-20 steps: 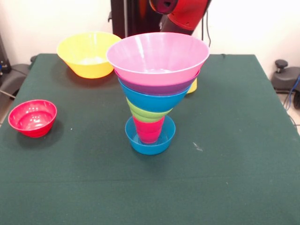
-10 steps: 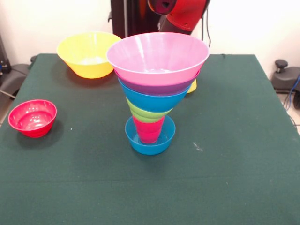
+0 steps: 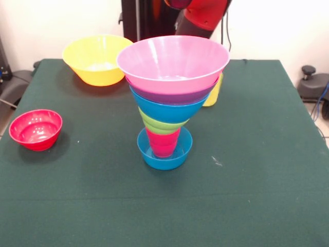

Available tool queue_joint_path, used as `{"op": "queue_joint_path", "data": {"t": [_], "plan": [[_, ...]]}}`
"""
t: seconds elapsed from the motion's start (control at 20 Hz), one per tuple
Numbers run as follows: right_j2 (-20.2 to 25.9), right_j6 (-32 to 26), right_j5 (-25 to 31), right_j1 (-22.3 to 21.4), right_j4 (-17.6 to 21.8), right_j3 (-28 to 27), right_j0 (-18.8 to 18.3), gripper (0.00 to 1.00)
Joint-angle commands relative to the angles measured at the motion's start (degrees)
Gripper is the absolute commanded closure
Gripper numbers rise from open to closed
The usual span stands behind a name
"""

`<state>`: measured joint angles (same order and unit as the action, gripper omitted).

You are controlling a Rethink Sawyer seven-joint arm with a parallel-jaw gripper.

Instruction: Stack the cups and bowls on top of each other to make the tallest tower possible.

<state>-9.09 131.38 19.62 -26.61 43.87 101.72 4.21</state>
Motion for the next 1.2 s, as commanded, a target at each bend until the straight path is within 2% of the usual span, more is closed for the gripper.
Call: {"op": "queue_joint_path", "data": {"t": [0.05,0.5,1.2], "plan": [[8.56,-4.07,9.6,-7.51,-6.34,0.04,-0.8,1.0],[13.4,-7.93,17.89,-13.01,-12.17,1.51,-2.73,1.0],[17.38,-5.67,20.39,-13.13,-15.42,2.32,-3.07,1.0]]}}
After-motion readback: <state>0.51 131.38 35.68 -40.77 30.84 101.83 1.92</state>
